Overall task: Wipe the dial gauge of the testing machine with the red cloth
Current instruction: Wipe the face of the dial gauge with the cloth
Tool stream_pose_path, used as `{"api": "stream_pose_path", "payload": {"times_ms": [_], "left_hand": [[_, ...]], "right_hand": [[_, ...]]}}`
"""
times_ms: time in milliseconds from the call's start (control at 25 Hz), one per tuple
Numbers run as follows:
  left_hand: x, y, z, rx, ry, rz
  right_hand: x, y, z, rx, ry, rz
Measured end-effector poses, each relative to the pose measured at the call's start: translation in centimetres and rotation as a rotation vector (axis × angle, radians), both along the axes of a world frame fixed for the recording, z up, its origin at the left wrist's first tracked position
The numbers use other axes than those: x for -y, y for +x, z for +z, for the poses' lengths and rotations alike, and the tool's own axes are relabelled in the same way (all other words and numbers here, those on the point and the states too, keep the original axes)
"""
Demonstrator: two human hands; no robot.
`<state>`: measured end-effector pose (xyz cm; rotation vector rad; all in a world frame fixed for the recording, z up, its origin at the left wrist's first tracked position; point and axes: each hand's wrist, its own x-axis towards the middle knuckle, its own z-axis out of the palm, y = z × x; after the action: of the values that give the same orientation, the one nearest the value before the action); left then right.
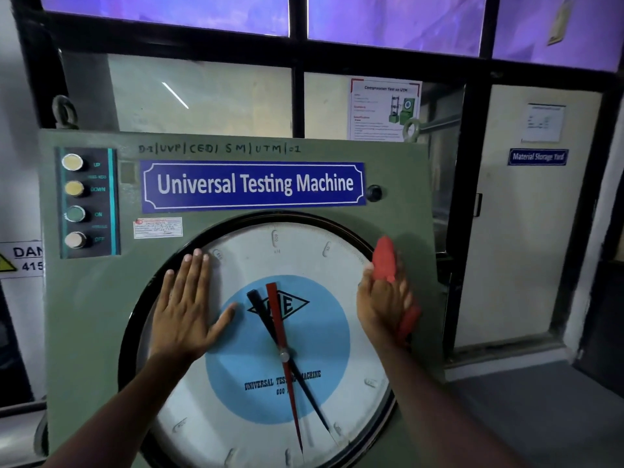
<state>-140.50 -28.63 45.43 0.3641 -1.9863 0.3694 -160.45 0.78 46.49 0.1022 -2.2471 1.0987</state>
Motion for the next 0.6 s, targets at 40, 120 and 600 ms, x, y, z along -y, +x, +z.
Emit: {"api": "stream_pose_path", "payload": {"times_ms": [40,120,600], "left_hand": [[0.0,0.0,0.0,0.001,0.0,-0.002],[0.1,0.1,0.0,0.005,0.005,-0.007],[0.2,-0.1,-0.2,-0.008,0.034,-0.034]], "right_hand": [[-0.6,0.0,-1.7,0.032,-0.004,-0.029],[-0.7,0.5,-3.5,0.044,-0.071,-0.048],[13.5,5.5,10.1,-0.437,0.3,0.282]]}}
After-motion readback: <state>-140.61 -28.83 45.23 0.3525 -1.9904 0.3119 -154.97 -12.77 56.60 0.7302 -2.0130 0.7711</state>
